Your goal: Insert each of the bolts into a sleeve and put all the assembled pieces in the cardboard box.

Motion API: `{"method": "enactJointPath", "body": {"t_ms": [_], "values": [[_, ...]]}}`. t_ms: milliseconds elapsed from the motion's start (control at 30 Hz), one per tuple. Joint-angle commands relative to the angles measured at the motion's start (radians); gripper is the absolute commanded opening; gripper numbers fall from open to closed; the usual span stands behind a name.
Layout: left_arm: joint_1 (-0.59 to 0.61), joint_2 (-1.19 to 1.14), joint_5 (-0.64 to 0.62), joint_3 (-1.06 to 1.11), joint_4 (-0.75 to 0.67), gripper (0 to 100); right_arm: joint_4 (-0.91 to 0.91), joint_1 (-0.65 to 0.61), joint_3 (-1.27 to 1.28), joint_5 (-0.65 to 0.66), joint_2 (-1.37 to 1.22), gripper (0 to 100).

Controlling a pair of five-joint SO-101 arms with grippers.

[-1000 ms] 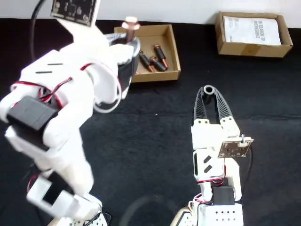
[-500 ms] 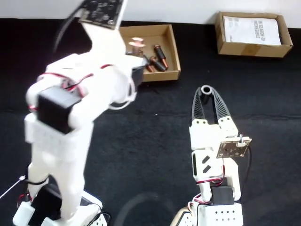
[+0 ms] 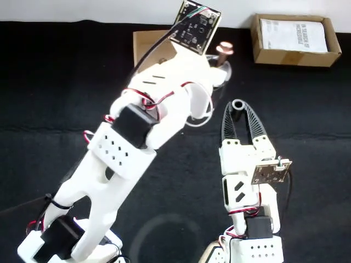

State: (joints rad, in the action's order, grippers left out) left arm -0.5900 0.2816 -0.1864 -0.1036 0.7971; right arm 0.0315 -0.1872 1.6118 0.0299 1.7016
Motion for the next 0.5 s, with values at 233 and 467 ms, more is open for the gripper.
{"method": "enactJointPath", "body": {"t_ms": [233, 467], "values": [[-0.067, 0.245, 0.003, 0.337, -0.436, 1, -0.028, -0.007, 0.048, 0.005, 0.008, 0.8], [-0.159, 0.317, 0.011, 0.621, -0.632, 1, -0.116, -0.007, 0.091, 0.005, 0.007, 0.8]]}}
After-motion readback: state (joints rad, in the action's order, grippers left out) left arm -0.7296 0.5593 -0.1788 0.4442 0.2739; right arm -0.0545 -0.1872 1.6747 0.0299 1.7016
